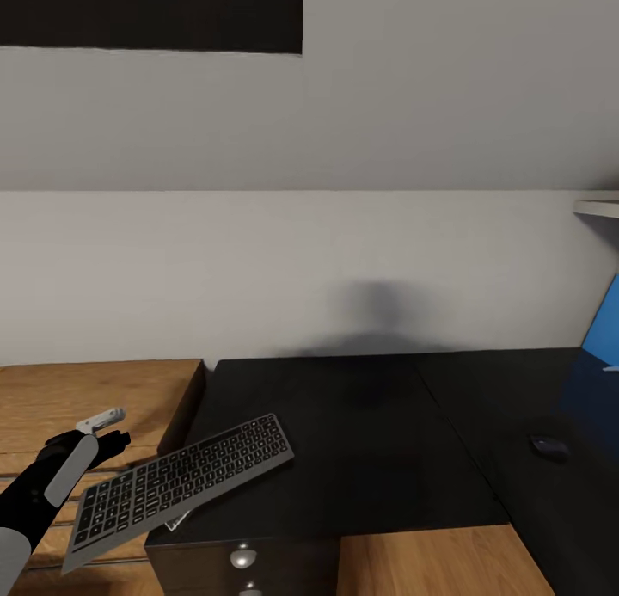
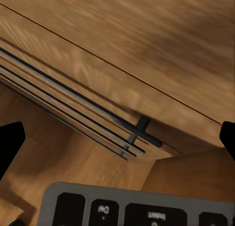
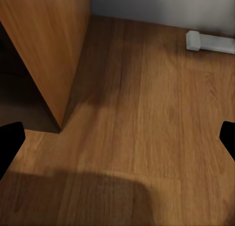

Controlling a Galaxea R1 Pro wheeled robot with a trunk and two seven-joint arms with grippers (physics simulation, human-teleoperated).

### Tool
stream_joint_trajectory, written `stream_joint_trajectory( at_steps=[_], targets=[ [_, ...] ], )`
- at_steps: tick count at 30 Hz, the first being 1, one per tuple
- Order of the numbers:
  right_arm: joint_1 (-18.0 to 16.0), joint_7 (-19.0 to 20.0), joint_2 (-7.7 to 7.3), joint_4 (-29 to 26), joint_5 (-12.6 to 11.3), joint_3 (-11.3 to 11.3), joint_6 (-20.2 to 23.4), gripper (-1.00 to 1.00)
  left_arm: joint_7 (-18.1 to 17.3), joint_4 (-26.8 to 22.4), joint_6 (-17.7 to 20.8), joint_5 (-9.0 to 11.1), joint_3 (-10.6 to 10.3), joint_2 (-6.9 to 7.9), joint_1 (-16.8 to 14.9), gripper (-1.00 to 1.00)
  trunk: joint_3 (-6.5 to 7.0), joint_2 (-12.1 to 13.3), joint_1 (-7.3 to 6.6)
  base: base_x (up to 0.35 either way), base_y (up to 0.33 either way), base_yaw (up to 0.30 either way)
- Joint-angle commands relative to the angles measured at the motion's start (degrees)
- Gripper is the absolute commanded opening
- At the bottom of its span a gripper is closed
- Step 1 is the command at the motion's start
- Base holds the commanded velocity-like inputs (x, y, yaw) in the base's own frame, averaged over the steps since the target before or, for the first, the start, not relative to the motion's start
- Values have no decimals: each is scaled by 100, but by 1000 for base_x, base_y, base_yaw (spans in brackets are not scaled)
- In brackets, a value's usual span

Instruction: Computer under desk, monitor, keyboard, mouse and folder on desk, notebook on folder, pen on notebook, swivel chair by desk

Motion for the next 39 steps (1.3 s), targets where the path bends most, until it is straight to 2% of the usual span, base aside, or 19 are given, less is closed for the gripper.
stream_joint_trajectory(
  at_steps=[1, 35, 39],
  targets=[
    [-6, -3, 2, 13, -42, 50, -24, 100, 53, -7, 6, 57, -25, 7, -4, 100, -25, -46, 23, 0, 0, 0],
    [-6, -1, 4, 13, -42, 51, -5, 100, 48, -15, 4, 51, -15, 15, -4, 100, -636, -1409, 769, 0, 0, 0],
    [-6, -2, 4, 13, -42, 51, -5, 100, 52, -16, 8, 51, -19, 16, -4, 100, -636, -1409, 769, 0, 0, 0]
  ],
)
